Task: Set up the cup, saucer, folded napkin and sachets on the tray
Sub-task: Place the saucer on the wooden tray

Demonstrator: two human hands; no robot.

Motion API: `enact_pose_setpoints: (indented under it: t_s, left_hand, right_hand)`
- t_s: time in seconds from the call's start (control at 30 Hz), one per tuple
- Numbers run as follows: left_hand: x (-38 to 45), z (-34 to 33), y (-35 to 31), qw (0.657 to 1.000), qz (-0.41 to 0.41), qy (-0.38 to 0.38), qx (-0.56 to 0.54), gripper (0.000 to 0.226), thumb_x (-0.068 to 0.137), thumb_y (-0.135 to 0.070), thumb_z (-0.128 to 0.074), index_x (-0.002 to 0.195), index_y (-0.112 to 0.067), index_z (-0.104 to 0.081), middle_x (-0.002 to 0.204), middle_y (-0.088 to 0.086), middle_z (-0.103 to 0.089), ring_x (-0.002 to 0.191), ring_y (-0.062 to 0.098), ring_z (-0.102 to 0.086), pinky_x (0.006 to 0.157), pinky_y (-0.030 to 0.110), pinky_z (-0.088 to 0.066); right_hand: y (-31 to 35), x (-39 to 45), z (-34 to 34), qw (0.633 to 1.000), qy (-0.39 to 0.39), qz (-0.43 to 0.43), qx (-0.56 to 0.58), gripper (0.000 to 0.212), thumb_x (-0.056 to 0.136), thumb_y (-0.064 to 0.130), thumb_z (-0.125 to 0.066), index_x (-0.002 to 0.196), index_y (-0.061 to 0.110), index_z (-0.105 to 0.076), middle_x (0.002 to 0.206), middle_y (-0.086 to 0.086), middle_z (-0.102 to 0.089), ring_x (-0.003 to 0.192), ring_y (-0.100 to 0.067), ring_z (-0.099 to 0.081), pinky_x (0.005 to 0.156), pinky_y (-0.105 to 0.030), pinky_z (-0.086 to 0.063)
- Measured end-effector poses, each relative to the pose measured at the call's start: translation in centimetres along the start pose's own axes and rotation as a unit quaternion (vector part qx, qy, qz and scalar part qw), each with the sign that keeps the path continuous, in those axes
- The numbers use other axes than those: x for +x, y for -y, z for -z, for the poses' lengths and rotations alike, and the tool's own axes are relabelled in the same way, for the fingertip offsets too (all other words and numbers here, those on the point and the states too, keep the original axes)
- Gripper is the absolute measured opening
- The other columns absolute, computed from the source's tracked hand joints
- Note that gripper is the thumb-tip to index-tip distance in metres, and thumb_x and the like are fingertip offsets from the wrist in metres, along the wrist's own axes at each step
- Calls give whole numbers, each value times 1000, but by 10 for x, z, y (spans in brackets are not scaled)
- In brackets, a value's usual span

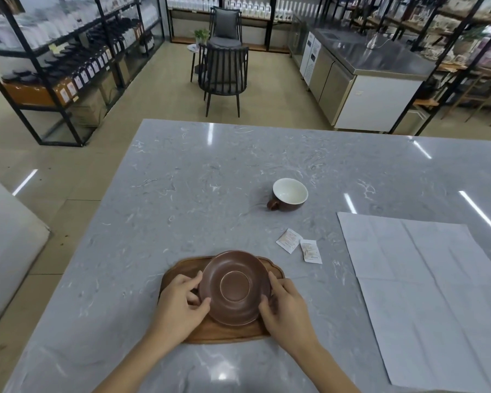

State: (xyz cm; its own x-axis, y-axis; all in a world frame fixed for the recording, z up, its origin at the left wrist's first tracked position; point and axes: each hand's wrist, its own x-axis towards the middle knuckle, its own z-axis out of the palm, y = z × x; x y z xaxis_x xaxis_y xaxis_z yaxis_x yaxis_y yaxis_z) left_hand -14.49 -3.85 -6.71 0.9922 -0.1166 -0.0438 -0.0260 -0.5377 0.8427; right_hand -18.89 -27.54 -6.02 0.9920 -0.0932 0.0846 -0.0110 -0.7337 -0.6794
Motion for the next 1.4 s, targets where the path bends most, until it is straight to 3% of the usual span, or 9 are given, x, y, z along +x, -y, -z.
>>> enact_pose_setpoints:
  t_s: [0.23, 0.47, 0.53, 0.67, 0.83, 1.0, 1.23, 1.4]
  left_hand:
    - [-4, 2, 4, 1000, -3, 9, 25, 66, 81, -13, -81, 141, -12, -55, 98, -12, -55, 76, 0, -67, 74, 26, -63]
    - [-5, 4, 5, 999, 12, 1, 36, 66, 80, -16, -81, 141, -12, -55, 95, -14, -58, 76, 0, -67, 81, 30, -61]
    - [-5, 4, 4, 999, 14, 1, 34, 66, 80, -15, -81, 141, -12, -56, 97, -13, -58, 76, 0, -67, 81, 31, -62]
    - [-2, 6, 2, 1000, 10, 3, 28, 65, 78, -15, -83, 138, -14, -59, 102, -10, -59, 79, -4, -67, 74, 24, -63]
    - [-5, 6, 1, 1000, 16, 3, 23, 63, 78, -16, -83, 137, -14, -59, 102, -11, -59, 80, 2, -68, 74, 18, -61]
    - [-6, 5, 4, 1000, 16, -1, 21, 63, 78, -15, -83, 137, -15, -60, 102, -13, -60, 82, 3, -69, 74, 21, -62]
    - [-4, 6, 3, 1000, 12, -2, 25, 57, 79, -14, -81, 132, -20, -61, 100, -13, -60, 86, -10, -64, 68, 12, -58]
    - [3, 10, 0, 997, 26, 32, 58, 52, 80, -21, -82, 126, -20, -58, 100, -11, -61, 79, 4, -68, 69, 16, -59]
  right_hand:
    - [-1, 0, -8, 1000, -2, 2, 3, 54, 88, 19, -62, 141, 26, -56, 95, 5, -56, 71, -7, -60, 69, -19, -50]
    - [2, -2, -8, 1000, 8, 4, 6, 51, 91, 19, -63, 139, 34, -55, 92, 10, -52, 75, -5, -58, 64, -3, -41]
    - [1, -2, -7, 1000, 8, 2, 9, 50, 92, 19, -63, 140, 32, -55, 94, 9, -53, 75, -4, -59, 67, -5, -44]
    - [0, -3, -6, 1000, 12, -15, 7, 52, 93, 18, -62, 144, 22, -54, 104, 3, -58, 76, -5, -62, 75, -28, -56]
    - [4, -4, -6, 1000, 3, -16, -9, 50, 91, 18, -64, 140, 27, -58, 95, 5, -57, 72, -7, -60, 68, -25, -54]
    - [4, -6, -6, 1000, -6, -12, -6, 52, 89, 17, -66, 140, 26, -58, 91, 8, -55, 71, -7, -59, 67, -28, -55]
    - [-1, -5, -7, 1000, -4, 0, -2, 53, 90, 21, -65, 142, 28, -55, 94, 10, -55, 71, -2, -59, 68, -15, -49]
    - [-2, -3, -8, 1000, -15, 9, 10, 54, 88, 19, -66, 140, 32, -57, 90, 9, -59, 70, -4, -61, 64, -4, -43]
